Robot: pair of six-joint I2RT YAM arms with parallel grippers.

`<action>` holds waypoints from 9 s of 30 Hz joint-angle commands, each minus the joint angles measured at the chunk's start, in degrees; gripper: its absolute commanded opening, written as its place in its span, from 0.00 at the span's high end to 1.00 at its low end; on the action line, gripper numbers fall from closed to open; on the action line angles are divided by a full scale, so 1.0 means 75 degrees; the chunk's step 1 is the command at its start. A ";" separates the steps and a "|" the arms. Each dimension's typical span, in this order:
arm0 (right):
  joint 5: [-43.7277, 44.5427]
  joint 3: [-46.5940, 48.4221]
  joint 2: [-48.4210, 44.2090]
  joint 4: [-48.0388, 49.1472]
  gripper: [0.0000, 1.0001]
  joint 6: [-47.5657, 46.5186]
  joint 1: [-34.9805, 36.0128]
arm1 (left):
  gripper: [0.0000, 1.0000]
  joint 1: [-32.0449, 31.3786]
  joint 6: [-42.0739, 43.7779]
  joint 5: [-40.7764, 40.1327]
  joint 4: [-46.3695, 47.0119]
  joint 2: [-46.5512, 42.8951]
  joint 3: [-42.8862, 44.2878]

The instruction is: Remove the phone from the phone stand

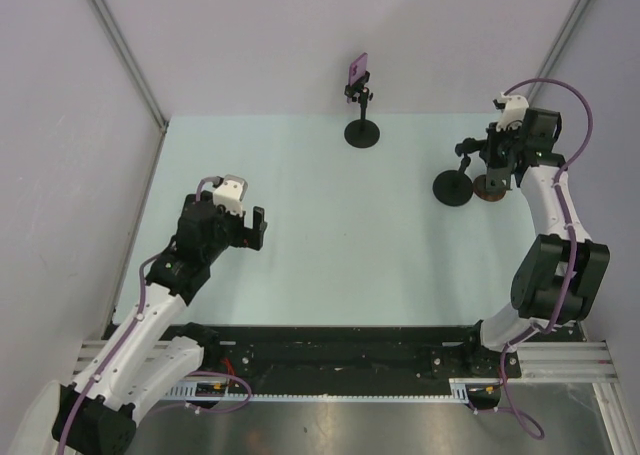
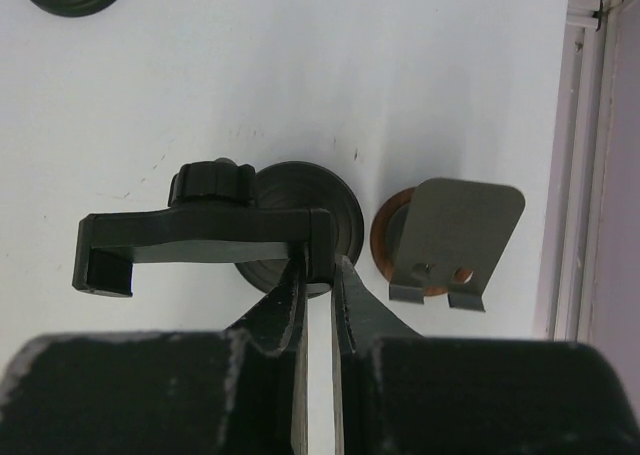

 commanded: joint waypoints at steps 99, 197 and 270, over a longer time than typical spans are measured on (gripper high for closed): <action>-0.3030 -0.1085 0.2158 0.6348 1.00 0.1798 0.5559 | 0.00 -0.0051 -0.1451 0.1594 -0.0105 -0.0723 0.1358; 0.0249 -0.0138 -0.1523 -0.0286 0.42 0.0873 0.7130 | 0.03 -0.1141 -0.0443 0.2638 0.1394 0.2008 0.1394; -0.1893 -0.0138 -0.1335 -0.3296 1.00 -0.0650 0.7201 | 0.94 -0.0544 -0.2025 0.3024 0.3762 0.4234 0.1382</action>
